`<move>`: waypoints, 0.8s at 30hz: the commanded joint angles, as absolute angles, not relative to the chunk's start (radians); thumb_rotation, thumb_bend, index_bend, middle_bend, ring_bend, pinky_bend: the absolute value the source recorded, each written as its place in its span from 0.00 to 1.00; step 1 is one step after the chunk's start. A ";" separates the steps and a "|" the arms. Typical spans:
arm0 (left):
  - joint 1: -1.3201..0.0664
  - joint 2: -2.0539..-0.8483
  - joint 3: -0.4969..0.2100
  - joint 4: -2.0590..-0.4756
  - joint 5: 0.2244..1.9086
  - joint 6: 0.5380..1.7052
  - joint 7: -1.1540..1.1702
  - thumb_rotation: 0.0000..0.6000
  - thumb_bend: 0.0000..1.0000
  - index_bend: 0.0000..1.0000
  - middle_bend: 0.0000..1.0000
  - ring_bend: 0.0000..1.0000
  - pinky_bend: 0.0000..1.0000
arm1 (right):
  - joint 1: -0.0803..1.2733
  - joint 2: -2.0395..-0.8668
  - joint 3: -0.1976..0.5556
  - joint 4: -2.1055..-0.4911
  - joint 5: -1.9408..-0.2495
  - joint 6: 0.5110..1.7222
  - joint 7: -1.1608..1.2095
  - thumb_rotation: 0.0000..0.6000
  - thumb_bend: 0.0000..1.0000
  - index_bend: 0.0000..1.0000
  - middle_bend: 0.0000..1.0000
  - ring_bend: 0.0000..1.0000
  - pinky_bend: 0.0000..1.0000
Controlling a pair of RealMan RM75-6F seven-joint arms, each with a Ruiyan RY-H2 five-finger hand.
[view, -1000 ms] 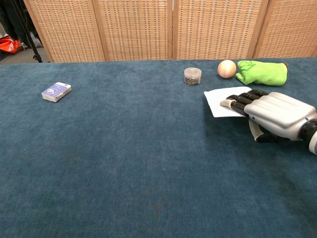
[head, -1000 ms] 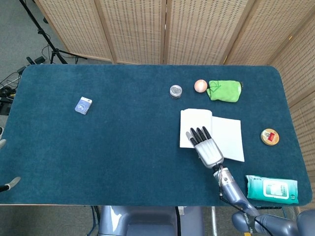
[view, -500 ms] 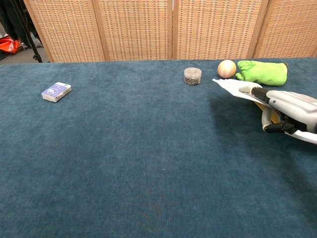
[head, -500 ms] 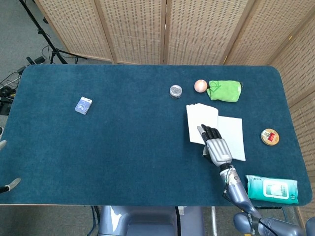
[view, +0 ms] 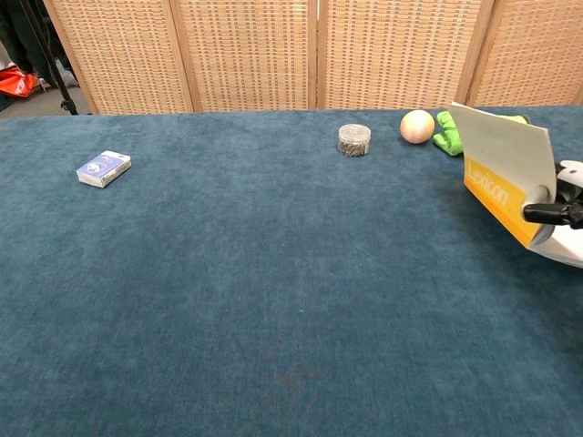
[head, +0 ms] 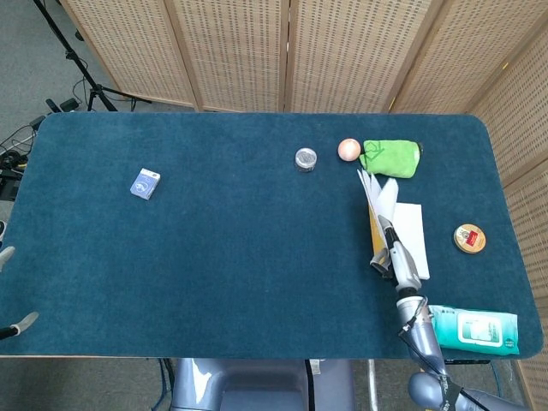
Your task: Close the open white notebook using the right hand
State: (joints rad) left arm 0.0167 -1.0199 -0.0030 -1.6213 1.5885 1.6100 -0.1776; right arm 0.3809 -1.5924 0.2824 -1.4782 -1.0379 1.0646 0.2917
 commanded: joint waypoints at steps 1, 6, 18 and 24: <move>0.016 -1.020 -0.003 -1.622 1.590 1.610 -0.176 1.00 0.00 0.00 0.00 0.00 0.00 | 0.375 -1.594 0.294 -1.452 -1.006 1.054 0.272 1.00 0.88 0.00 0.00 0.00 0.01; 0.017 -1.022 0.001 -1.623 1.597 1.612 -0.169 1.00 0.00 0.00 0.00 0.00 0.00 | 0.372 -1.595 0.299 -1.426 -0.971 1.066 0.226 1.00 0.47 0.00 0.00 0.00 0.00; 0.020 -1.023 0.000 -1.619 1.595 1.618 -0.175 1.00 0.00 0.00 0.00 0.00 0.00 | 0.362 -1.627 0.353 -1.267 -1.043 1.323 0.061 1.00 0.26 0.00 0.00 0.00 0.00; 0.019 -1.024 0.000 -1.621 1.594 1.616 -0.171 1.00 0.00 0.00 0.00 0.00 0.00 | 0.364 -1.591 0.368 -1.197 -1.037 1.333 -0.010 1.00 0.26 0.00 0.00 0.00 0.00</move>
